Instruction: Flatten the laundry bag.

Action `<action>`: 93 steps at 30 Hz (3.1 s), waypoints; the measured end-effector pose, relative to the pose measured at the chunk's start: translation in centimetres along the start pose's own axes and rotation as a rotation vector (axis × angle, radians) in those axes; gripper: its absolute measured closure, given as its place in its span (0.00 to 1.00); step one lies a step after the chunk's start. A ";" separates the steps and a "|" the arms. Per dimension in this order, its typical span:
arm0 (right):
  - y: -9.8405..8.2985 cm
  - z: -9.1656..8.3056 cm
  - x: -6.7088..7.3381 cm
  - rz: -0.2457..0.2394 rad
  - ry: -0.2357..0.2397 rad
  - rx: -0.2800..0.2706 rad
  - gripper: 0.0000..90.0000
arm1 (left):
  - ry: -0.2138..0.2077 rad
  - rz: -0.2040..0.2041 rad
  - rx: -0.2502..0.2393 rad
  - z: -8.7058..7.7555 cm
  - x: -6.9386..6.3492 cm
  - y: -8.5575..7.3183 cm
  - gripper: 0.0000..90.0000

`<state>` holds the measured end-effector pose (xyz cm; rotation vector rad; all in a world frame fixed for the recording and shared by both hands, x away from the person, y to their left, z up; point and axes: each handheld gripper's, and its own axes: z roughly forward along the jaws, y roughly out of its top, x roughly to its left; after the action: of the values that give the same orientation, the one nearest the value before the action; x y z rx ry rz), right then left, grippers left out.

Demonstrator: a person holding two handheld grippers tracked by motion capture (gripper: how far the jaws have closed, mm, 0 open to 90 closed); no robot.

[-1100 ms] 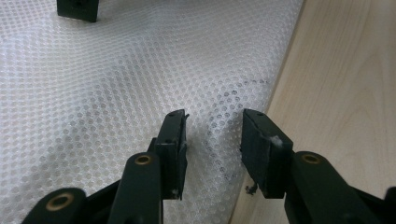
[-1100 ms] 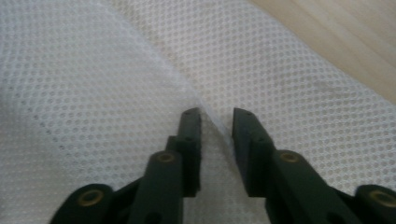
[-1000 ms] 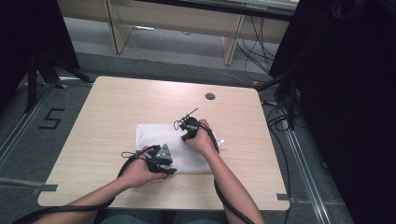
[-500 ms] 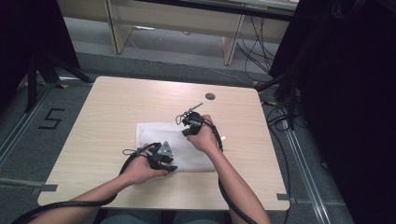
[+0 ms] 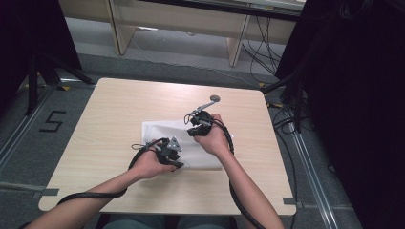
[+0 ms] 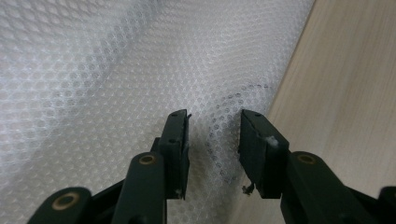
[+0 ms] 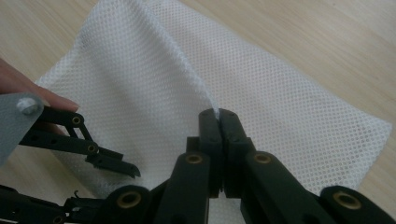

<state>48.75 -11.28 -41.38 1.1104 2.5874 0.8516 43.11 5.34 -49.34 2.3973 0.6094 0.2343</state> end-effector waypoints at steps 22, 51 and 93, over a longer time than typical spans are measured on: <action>-0.1 -2.5 1.2 -0.061 -0.017 -0.082 1.00 | 0.111 -0.192 -0.268 -14.4 3.2 -8.0 0.58; -7.7 -5.8 6.2 -0.170 0.097 -0.122 1.00 | 0.240 -0.320 -0.290 -16.5 6.9 -9.8 0.49; -10.8 -1.3 10.1 -0.232 0.193 0.135 0.82 | 0.078 -0.161 -0.167 -9.6 2.2 -7.2 0.50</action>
<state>34.72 -10.54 -46.15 0.7696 2.8974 0.7740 39.39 16.59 -46.41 2.1752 0.7836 0.2974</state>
